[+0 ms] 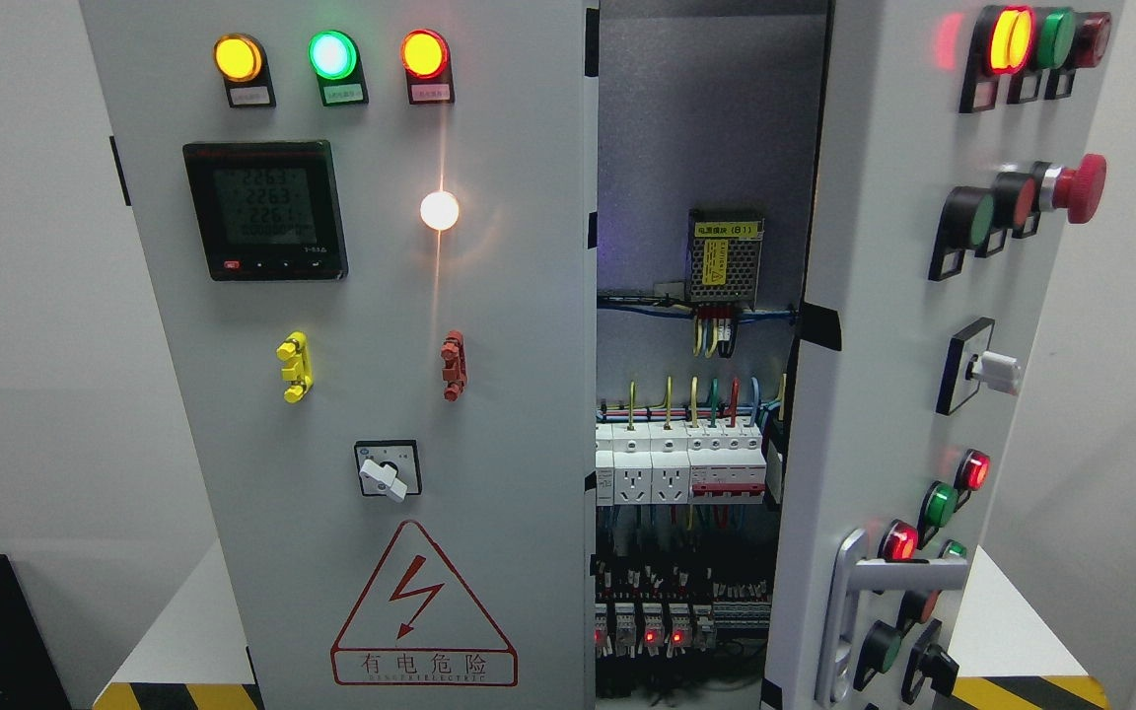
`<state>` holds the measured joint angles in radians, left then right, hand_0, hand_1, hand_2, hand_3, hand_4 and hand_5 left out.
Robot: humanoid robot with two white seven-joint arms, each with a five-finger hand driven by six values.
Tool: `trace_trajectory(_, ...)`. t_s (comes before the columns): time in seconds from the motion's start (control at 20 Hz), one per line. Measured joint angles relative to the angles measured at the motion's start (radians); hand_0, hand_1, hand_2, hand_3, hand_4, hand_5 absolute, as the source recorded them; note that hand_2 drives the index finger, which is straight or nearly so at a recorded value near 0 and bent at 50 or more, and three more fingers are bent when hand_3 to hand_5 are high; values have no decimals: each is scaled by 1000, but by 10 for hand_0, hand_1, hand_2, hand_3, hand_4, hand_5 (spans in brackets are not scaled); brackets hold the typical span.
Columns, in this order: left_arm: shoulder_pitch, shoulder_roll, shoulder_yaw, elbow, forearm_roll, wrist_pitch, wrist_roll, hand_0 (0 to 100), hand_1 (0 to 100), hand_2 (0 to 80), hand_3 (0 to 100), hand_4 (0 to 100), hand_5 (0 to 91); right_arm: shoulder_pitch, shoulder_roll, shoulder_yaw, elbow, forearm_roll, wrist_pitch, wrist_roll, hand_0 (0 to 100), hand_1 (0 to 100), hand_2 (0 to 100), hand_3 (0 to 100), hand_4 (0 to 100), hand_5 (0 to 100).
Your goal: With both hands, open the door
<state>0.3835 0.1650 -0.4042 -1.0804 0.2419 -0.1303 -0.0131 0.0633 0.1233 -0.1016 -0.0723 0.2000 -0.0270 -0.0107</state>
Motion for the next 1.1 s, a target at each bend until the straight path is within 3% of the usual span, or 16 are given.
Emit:
trace_trajectory(0.55,-78,79,-76,-347,11,8,2,0,0,0,0,0,0,0,0,0,0,0,0,0,191,0,0,0,0,0)
trace_trajectory(1.1,-280,181,-175,-586,115,10,6,0,0,0,0,0,0,0,0,0,0,0,0,0,190,0,0,0,0,0)
